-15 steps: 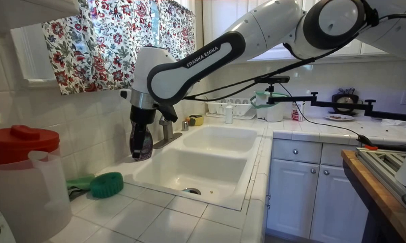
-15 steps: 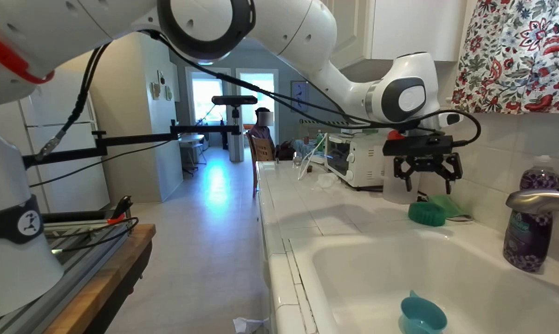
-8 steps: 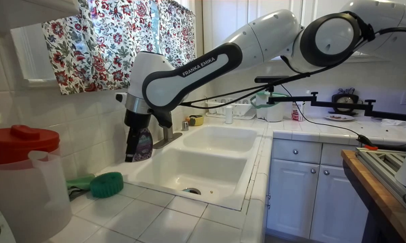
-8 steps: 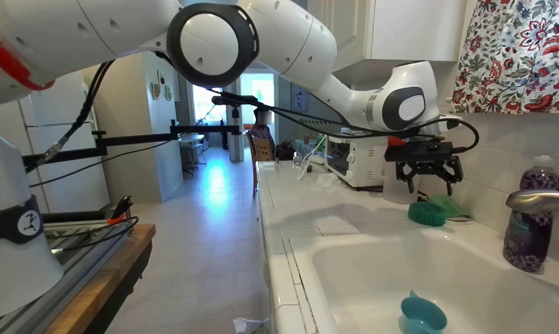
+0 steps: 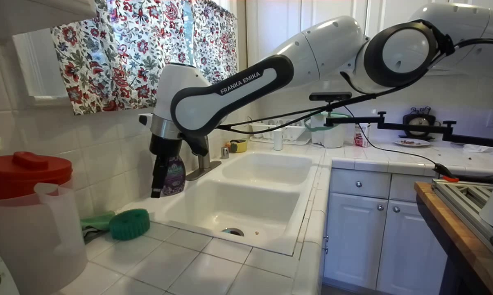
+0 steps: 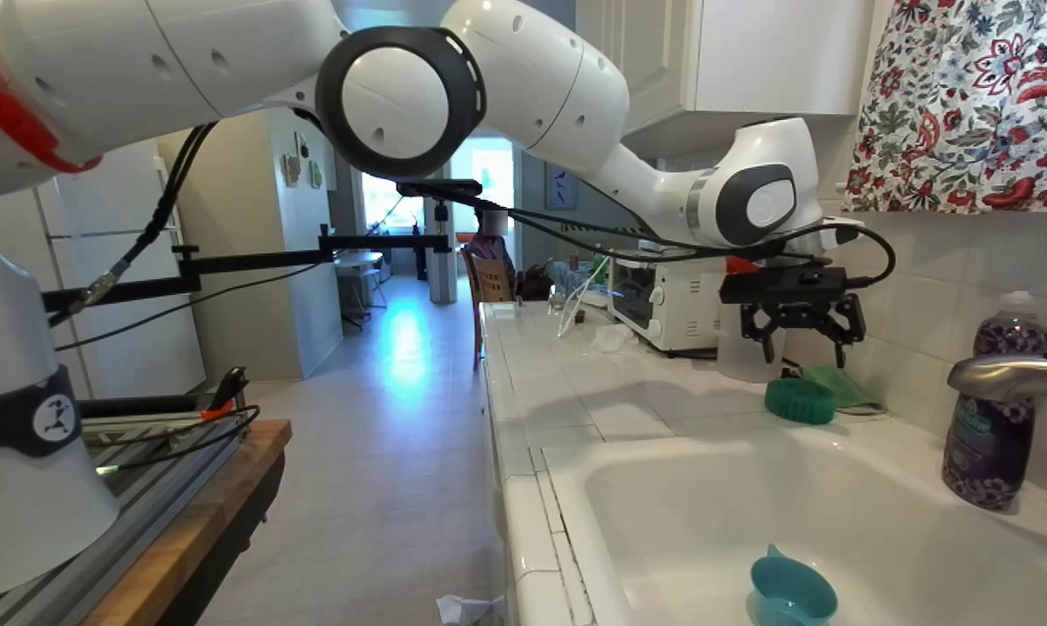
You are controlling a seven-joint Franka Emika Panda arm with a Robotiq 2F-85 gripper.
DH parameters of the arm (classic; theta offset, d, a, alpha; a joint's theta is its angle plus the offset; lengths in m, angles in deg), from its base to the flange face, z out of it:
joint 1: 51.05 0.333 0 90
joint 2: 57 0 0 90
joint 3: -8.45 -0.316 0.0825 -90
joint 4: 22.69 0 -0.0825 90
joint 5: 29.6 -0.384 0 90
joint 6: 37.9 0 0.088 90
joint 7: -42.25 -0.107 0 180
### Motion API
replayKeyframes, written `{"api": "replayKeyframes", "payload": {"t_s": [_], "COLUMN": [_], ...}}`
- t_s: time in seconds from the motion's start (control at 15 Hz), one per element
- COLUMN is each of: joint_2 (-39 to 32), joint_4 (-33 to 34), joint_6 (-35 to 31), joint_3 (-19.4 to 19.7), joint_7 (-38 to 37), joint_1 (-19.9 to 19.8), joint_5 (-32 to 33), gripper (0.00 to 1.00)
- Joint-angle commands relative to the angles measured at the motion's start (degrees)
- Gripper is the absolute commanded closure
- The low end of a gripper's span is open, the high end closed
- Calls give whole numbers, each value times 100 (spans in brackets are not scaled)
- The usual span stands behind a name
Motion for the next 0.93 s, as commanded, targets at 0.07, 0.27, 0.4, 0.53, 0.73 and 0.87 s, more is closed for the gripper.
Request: {"api": "replayKeyframes", "payload": {"t_s": [0.07, 0.27, 0.4, 0.53, 0.73, 0.87], "joint_2": [-210, -388, -554, -639, -801, -905], "joint_4": [228, 392, 592, 709, 927, 1039], "joint_6": [-89, -229, -348, -480, -649, -683], "joint_3": [-73, -150, -106, -117, -149, -196], "joint_7": [60, 223, 289, 330, 383, 428], "joint_1": [-124, -253, -238, -210, -159, -147], "joint_5": [-92, -112, -207, -213, -257, -304], "gripper": [0, 0, 0, 0, 0, 0]}}
